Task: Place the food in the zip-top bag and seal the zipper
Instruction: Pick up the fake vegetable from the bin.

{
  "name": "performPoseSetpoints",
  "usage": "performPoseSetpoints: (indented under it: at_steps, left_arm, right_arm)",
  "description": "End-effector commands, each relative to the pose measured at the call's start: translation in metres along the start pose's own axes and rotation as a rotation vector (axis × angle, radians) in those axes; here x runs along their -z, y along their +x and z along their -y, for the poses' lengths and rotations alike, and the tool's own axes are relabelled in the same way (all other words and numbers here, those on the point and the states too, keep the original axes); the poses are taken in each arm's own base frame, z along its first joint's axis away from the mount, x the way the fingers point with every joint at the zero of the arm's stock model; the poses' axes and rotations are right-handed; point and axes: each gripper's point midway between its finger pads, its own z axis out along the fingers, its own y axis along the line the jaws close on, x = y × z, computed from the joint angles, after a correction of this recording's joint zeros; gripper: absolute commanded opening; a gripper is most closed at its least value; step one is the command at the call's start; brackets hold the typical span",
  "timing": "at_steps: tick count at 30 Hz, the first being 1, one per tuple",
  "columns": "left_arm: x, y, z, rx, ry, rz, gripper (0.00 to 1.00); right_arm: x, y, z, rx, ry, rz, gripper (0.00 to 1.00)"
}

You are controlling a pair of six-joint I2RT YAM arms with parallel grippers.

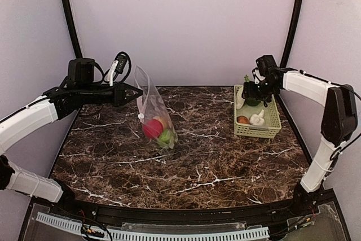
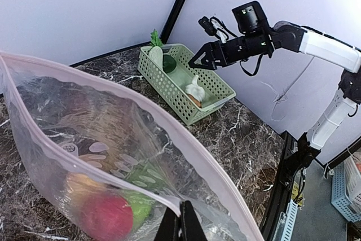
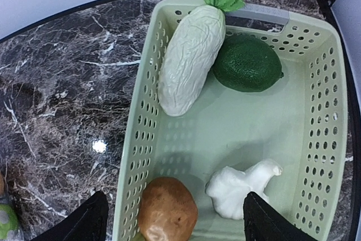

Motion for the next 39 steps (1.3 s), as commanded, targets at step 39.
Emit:
performPoseSetpoints:
  at_steps: [39]
  left_arm:
    - [0.001, -0.002, -0.003, 0.005, 0.028, 0.022, 0.01]
  right_arm:
    - [-0.156, -0.063, 0.029, -0.205, -0.137, 0.05, 0.54]
